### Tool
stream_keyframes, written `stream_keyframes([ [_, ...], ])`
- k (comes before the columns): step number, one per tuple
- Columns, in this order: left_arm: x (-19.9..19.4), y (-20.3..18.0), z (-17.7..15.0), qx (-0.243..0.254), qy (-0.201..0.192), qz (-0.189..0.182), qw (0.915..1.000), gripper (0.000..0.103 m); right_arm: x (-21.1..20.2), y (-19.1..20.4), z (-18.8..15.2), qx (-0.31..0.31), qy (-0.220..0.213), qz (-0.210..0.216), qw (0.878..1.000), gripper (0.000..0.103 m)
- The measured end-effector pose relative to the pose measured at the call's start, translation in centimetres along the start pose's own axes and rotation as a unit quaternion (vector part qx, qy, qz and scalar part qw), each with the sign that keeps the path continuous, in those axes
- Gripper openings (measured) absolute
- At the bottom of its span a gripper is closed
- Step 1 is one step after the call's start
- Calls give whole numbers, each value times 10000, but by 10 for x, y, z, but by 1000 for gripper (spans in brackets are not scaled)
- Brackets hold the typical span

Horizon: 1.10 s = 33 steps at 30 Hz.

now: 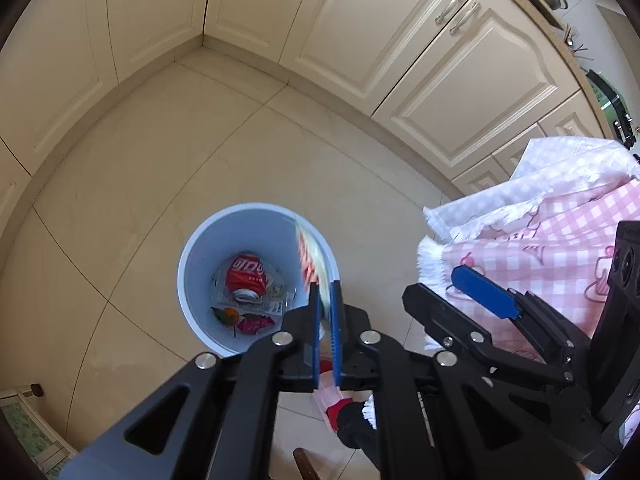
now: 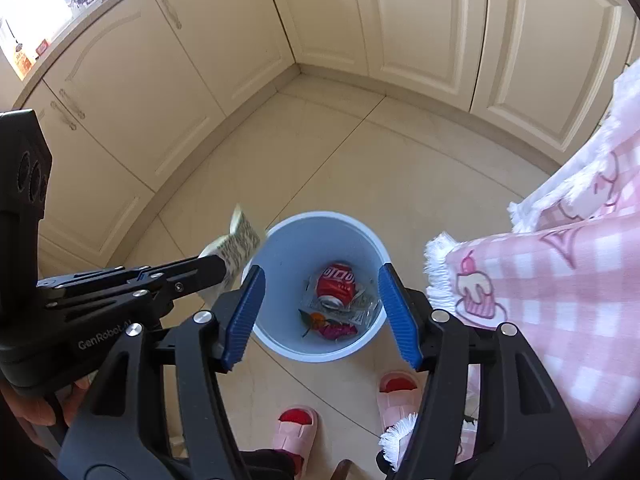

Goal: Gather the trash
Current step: 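Open both tools to drop the packet and orange peel into the bin, then move both tools back over the table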

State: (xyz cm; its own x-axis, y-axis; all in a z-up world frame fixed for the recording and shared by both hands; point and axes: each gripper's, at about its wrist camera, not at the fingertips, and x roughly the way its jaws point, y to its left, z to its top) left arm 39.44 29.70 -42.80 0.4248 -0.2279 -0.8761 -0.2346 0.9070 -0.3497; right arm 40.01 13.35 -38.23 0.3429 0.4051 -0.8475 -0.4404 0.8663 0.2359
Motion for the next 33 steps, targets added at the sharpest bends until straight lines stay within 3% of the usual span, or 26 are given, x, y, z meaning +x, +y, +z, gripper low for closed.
stream_keyframes([
  [3, -13, -5, 0, -8, -66, 90, 9999, 17, -12, -2, 2, 33, -127, -57, 9999, 59],
  [5, -23, -5, -1, -33, -197, 212, 9996, 34, -20, -3, 3, 70, -173, -36, 9998, 59],
  [6, -30, -5, -2, -53, -272, 218, 9994, 37, -24, -3, 3, 79, -199, -29, 9998, 60],
  [15, -100, -16, -19, -116, -695, 251, 9972, 37, -91, 17, 2, -94, -654, 106, 9978, 60],
  [19, -144, -31, -30, 4, -1016, 277, 9944, 38, -141, 24, -2, -138, -1050, 174, 9942, 62],
  [24, -203, -71, -44, 317, -1535, 110, 9876, 39, -207, 19, -10, -120, -1549, 113, 9878, 63],
  [27, -236, -106, -54, 592, -1862, -63, 9807, 50, -252, 4, -17, -39, -1862, -36, 9825, 64],
  [33, -264, -187, -76, 1193, -1972, -668, 9708, 57, -338, -56, -54, 323, -2422, -506, 9684, 67],
])
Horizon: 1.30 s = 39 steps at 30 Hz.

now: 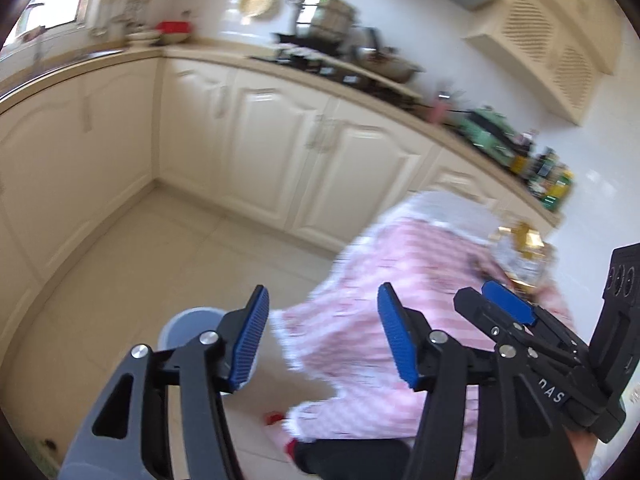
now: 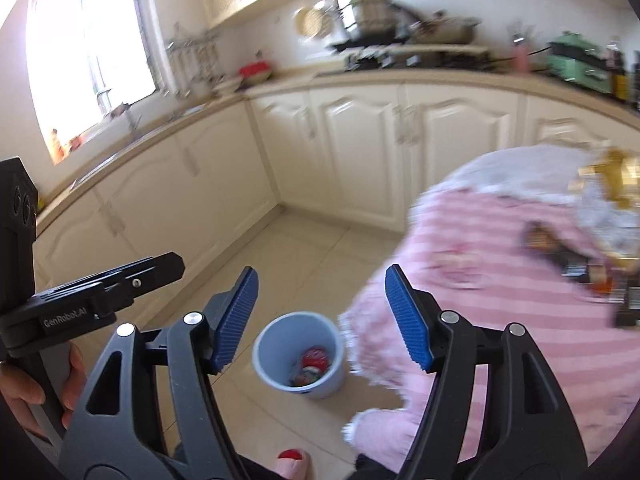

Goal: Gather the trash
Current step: 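Move both tools back over the table, then grasp the small red snack wrapper with the left tool while the right tool grasps the black wrapper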

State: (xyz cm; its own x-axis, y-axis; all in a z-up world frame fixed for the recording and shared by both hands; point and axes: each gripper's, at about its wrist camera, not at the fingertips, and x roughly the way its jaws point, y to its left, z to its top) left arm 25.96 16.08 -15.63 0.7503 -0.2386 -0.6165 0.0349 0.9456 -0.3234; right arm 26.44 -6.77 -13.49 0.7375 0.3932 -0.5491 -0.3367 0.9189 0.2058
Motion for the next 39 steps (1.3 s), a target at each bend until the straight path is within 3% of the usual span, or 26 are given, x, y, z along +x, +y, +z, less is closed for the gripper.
stream_keyframes([
  [4, 10, -64, -2, 374, 162, -479, 9980, 63, -52, -62, -3, 258, -240, -557, 9978, 67],
  [9, 39, -132, -12, 623, 549, -1020, 9913, 63, -87, -137, -16, 799, -257, -1150, 9898, 68],
  [14, 76, -174, -15, 590, 862, -1198, 9873, 65, -102, -200, -32, 1287, -129, -1581, 9789, 68],
  [18, 111, -198, -13, 450, 1041, -1170, 9866, 65, -96, -223, -39, 1459, -20, -1617, 9760, 68],
  [22, 149, -212, -8, 358, 1174, -884, 9885, 65, -88, -235, -45, 1507, 89, -1563, 9761, 68],
  [29, 199, -211, 3, 109, 1325, -613, 9892, 65, -65, -248, -43, 1747, 506, -1172, 9763, 68],
  [33, 217, -214, 7, 273, 1353, -472, 9893, 65, -55, -250, -37, 1725, 586, -1156, 9764, 68],
  [34, 218, -216, 7, 357, 1353, -419, 9893, 62, -52, -250, -35, 1718, 609, -1151, 9765, 68],
  [35, 220, -220, 7, 470, 1343, -345, 9892, 38, -50, -250, -34, 1715, 629, -1129, 9767, 68],
  [36, 223, -222, 6, 574, 1382, -277, 9884, 23, -48, -249, -34, 1718, 658, -1125, 9765, 67],
  [39, 222, -220, 4, 653, 1346, -398, 9880, 15, -40, -249, -32, 1694, 769, -1110, 9762, 67],
])
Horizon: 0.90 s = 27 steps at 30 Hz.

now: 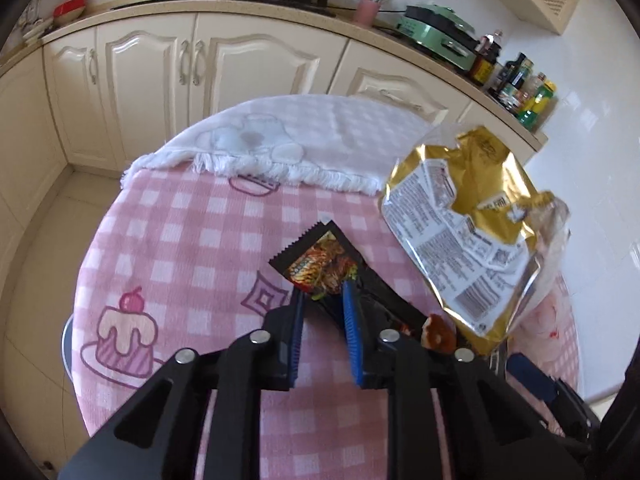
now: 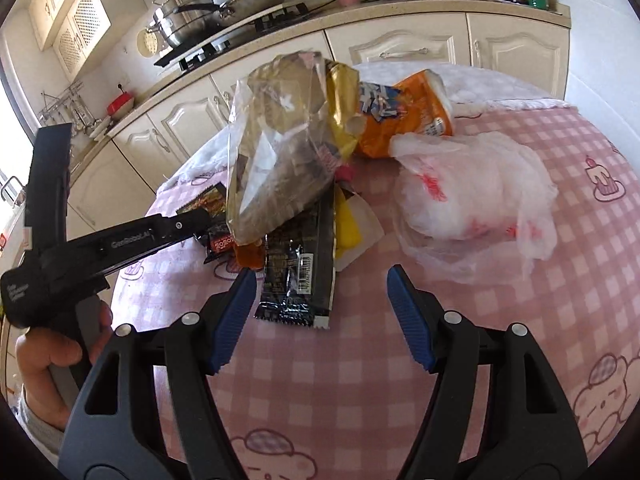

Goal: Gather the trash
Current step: 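Grasp the small red snack wrapper with the left tool while the right tool grasps the black wrapper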

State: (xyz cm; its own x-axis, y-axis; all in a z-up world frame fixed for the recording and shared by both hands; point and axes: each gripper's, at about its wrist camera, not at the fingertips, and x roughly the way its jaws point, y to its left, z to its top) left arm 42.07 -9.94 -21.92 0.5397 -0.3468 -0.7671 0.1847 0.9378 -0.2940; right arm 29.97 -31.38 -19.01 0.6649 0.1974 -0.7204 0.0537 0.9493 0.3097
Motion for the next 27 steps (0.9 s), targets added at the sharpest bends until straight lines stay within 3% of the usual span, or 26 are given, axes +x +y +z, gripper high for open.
stream_keyframes([
  [2, -5, 1, -4, 42, -47, -63, 10000, 4, 2, 2, 1, -13, 11, 6, 10000, 67],
  [4, -14, 2, -7, 60, -146, -166, 9997, 3, 6, 4, 3, -38, 60, -20, 10000, 56],
  [6, -22, 2, -10, 105, -228, -188, 9995, 2, 9, 6, 5, -71, 103, -41, 9999, 37],
  [12, -56, 6, -21, 140, -369, -380, 9985, 2, 1, 17, 4, -269, -72, -80, 9996, 15],
  [16, -83, 10, -29, 150, -513, -489, 9974, 1, -23, 22, -5, -334, -460, -283, 9980, 10],
  [18, -94, 11, -34, 181, -562, -534, 9968, 1, -35, 23, -9, -309, -596, -268, 9974, 2],
  [25, -129, 14, -51, 239, -717, -759, 9942, 1, -74, 47, -14, -538, -980, -262, 9934, 0],
  [27, -137, 17, -55, 224, -737, -797, 9938, 1, -73, 57, -14, -732, -800, -328, 9936, 0],
])
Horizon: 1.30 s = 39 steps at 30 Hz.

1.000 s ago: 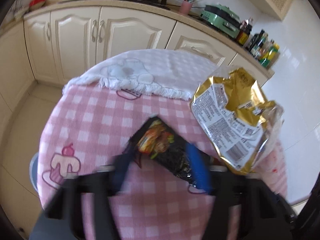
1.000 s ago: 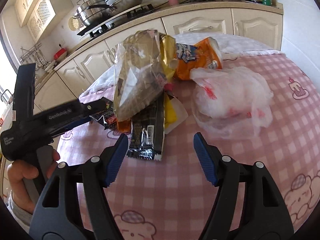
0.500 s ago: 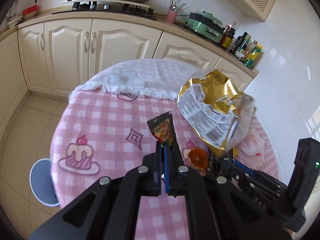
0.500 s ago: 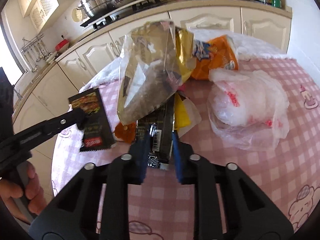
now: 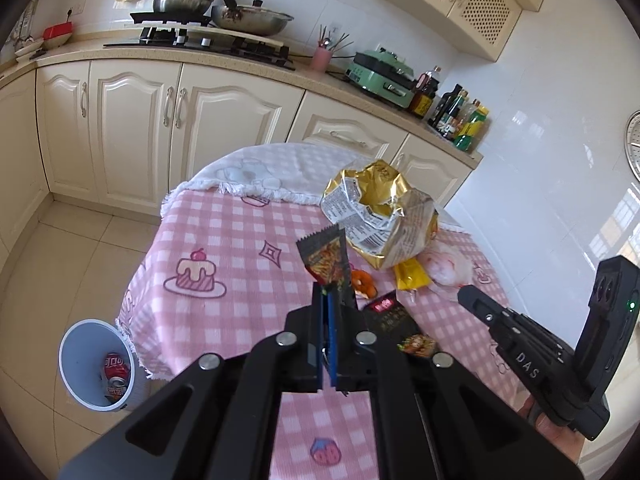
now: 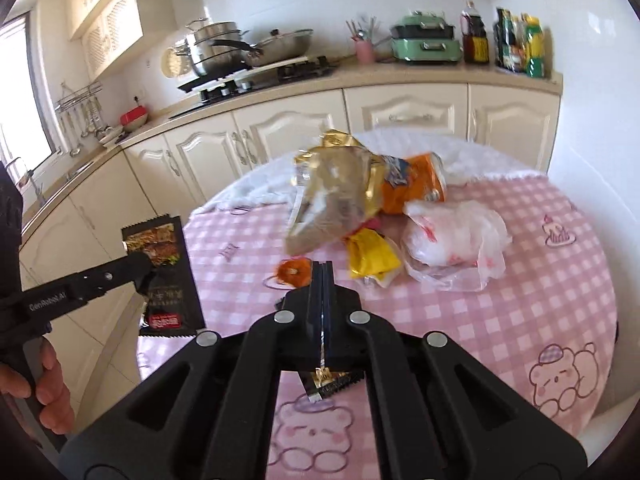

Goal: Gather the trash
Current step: 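Grasp the small red snack wrapper with the left tool while the right tool grasps the black wrapper, then carry both wrappers with both tools over the blue bin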

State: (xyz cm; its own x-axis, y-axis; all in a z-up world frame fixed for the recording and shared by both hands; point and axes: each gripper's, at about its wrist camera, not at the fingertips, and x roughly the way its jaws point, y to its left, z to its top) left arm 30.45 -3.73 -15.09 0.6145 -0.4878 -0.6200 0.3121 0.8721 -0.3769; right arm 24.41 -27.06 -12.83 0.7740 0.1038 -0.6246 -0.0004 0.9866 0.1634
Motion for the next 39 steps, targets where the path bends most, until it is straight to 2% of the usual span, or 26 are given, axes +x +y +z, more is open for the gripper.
stream_keyframes([
  [2, -6, 2, -3, -10, -4, -29, 10000, 1, 2, 5, -2, 32, 49, 38, 10000, 0],
  [4, -15, 4, -9, 15, -22, -25, 10000, 1, 7, 8, -4, -101, 209, -259, 9994, 2],
  [5, -17, 5, -10, 14, -21, -19, 10000, 1, 12, 10, -6, -174, 325, -356, 9987, 8],
  [6, -19, 8, -12, 0, -4, -21, 10000, 1, 17, 9, -8, -195, 383, -370, 9984, 35],
  [7, -21, 10, -15, -3, 13, -25, 10000, 1, 23, 8, -9, -216, 429, -377, 9981, 57],
  [8, -22, 11, -17, -3, 20, -25, 10000, 1, 27, 7, -11, -248, 428, -422, 9979, 72],
  [12, -22, 17, -23, -47, 87, -37, 9999, 1, 46, 10, -16, -461, 715, -416, 9955, 71],
  [15, -20, 20, -24, -97, 120, -52, 9999, 1, 66, 12, -21, -705, 1002, -639, 9904, 69],
  [16, -19, 21, -25, -100, 139, -70, 9998, 1, 74, 10, -25, -716, 1139, -606, 9891, 63],
  [17, -18, 21, -26, -92, 149, -77, 9998, 1, 76, 8, -28, -665, 1140, -479, 9901, 49],
  [19, -16, 20, -27, -81, 177, -93, 9998, 1, 72, 6, -31, -653, 989, -520, 9916, 36],
  [21, -13, 22, -28, -109, 207, -133, 9996, 1, 67, 3, -32, -525, 885, -410, 9938, 19],
  [23, -12, 23, -28, -145, 231, -206, 9994, 1, 60, 3, -32, -525, 728, -425, 9951, 10],
  [29, -15, 31, -30, -240, 227, -377, 9987, 1, 35, 28, -26, -612, 398, -97, 9973, 8],
  [33, -26, 51, -30, -391, 133, -399, 9983, 1, 26, 69, -17, -879, 190, 320, 9954, 8],
  [35, -32, 66, -31, -470, 90, -337, 9983, 1, 28, 98, -13, -1029, 140, 597, 9928, 8],
  [39, -54, 115, -38, -766, -54, 93, 9970, 1, 50, 157, -14, -1311, 240, 1121, 9847, 8],
])
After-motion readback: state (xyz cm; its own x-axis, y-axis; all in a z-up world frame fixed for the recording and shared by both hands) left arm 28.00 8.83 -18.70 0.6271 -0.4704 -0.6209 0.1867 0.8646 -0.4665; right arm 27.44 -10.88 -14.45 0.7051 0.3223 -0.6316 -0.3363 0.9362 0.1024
